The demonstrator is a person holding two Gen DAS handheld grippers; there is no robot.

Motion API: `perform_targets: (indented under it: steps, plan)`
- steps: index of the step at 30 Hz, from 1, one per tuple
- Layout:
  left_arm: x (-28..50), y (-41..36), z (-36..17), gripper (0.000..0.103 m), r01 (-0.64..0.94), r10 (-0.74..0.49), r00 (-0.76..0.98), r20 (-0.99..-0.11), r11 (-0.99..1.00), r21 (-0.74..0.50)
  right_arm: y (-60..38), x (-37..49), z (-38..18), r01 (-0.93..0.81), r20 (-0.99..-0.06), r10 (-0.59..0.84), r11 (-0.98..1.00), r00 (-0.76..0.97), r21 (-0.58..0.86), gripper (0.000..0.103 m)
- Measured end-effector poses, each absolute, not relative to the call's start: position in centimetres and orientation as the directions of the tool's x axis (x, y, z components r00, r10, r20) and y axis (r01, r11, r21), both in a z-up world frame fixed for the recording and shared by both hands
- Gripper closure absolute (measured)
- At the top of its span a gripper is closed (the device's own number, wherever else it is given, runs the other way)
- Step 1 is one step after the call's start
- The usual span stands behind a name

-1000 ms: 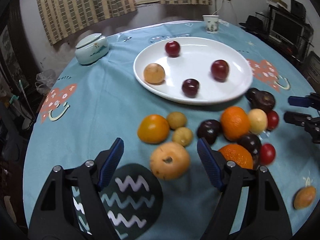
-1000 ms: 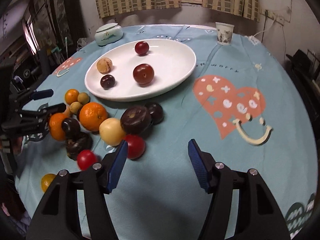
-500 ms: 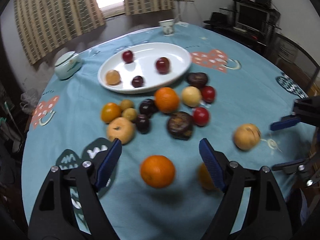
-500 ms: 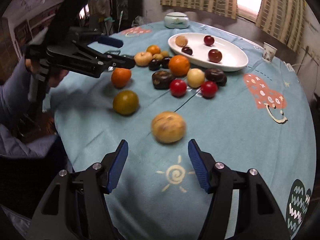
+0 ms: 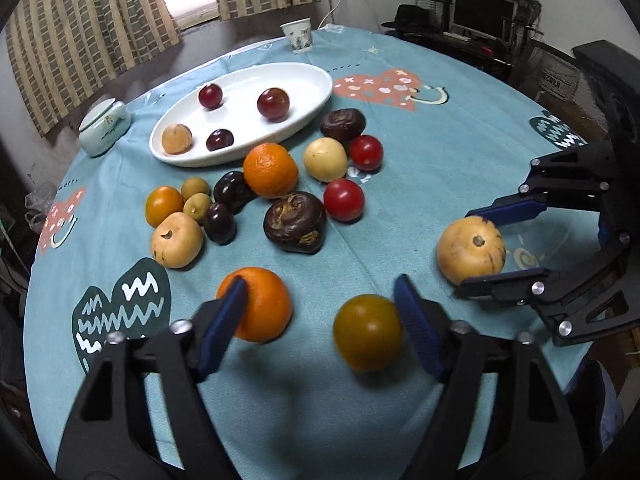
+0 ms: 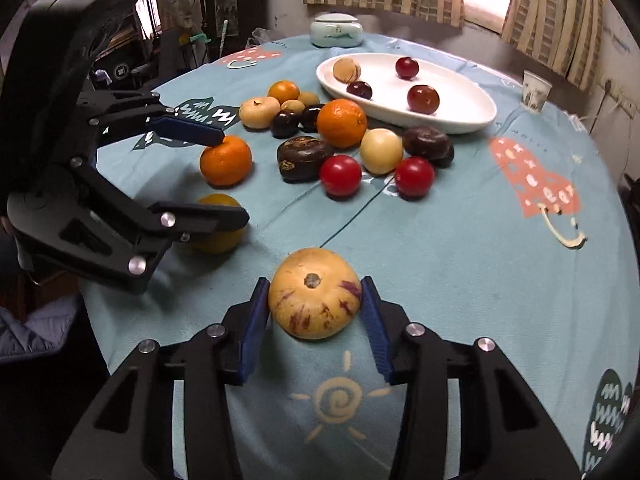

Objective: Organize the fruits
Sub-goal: 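Grasp the streaked yellow pepino with the right gripper while the left grasps a yellow-green fruit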

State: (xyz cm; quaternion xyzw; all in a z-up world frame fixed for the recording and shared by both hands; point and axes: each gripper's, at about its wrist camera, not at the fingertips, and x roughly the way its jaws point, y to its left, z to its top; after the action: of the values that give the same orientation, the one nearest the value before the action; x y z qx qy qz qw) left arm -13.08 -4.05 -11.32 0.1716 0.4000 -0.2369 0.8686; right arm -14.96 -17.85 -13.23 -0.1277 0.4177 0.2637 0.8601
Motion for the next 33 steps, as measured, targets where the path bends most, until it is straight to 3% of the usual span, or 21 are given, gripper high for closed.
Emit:
perform_targets:
  steps: [2, 4, 6, 7, 8, 10, 21, 22, 23, 25, 28, 31, 33]
  plan:
    - [-13.5, -4.0, -11.0, 0.060, 0.564, -0.295, 0.554, -0.778, 0.821, 0.090, -18.2, -15.0, -13.2, -0.552, -0.786, 0.344, 0.834, 0.513, 0.004, 0.057]
    - [-13.7, -4.0, -10.9, 0.060, 0.589, -0.321, 0.514, -0.795, 0.806, 0.056, -18.5, -15.1, -13.1, -0.543, -0.785, 0.342, 0.840, 0.517, 0.008, 0.057]
    - [-14.2, -4.4, -11.2, 0.039, 0.613, -0.317, 0.501, -0.805, 0.787, 0.072, -18.8, -15.2, -12.9, -0.538, -0.784, 0.338, 0.843, 0.521, 0.006, 0.057]
    - [-14.3, -4.6, -11.4, 0.022, 0.604, -0.296, 0.517, -0.803, 0.791, 0.097, -18.7, -15.2, -12.9, -0.538, -0.784, 0.337, 0.843, 0.521, 0.005, 0.057]
    - [-14.3, -4.7, -11.7, 0.016, 0.595, -0.277, 0.524, -0.805, 0.795, 0.114, -18.7, -15.4, -12.9, -0.534, -0.782, 0.333, 0.845, 0.526, 0.000, 0.057]
    - [-14.3, -4.7, -11.8, 0.016, 0.589, -0.277, 0.533, -0.799, 0.800, 0.115, -18.7, -15.5, -12.9, -0.534, -0.784, 0.328, 0.845, 0.527, -0.005, 0.057]
    - [-15.4, -6.1, -12.5, 0.042, 0.647, -0.297, 0.499, -0.814, 0.752, 0.122, -18.7, -15.4, -13.3, -0.529, -0.789, 0.324, 0.849, 0.522, -0.002, 0.057]
    - [-15.2, -6.4, -12.8, 0.058, 0.647, -0.291, 0.488, -0.823, 0.753, 0.118, -18.7, -15.3, -13.3, -0.528, -0.789, 0.324, 0.849, 0.522, 0.000, 0.057]
    - [-14.9, -6.5, -13.1, 0.064, 0.636, -0.273, 0.484, -0.831, 0.762, 0.120, -18.7, -15.3, -13.3, -0.525, -0.788, 0.325, 0.851, 0.523, 0.002, 0.057]
    - [-14.7, -6.7, -13.1, 0.064, 0.631, -0.276, 0.486, -0.829, 0.767, 0.115, -18.8, -15.3, -13.3, -0.523, -0.788, 0.323, 0.852, 0.524, 0.001, 0.057]
    - [-14.4, -6.3, -12.8, 0.063, 0.616, -0.279, 0.485, -0.829, 0.782, 0.098, -18.9, -15.4, -13.3, -0.524, -0.791, 0.324, 0.852, 0.519, 0.005, 0.057]
    - [-14.3, -5.8, -12.1, 0.044, 0.611, -0.300, 0.499, -0.813, 0.787, 0.084, -19.0, -15.2, -13.3, -0.521, -0.795, 0.327, 0.854, 0.510, 0.017, 0.057]
    - [-14.1, -5.7, -11.8, 0.039, 0.599, -0.296, 0.513, -0.806, 0.796, 0.089, -19.0, -15.1, -13.3, -0.517, -0.797, 0.329, 0.856, 0.507, 0.024, 0.057]
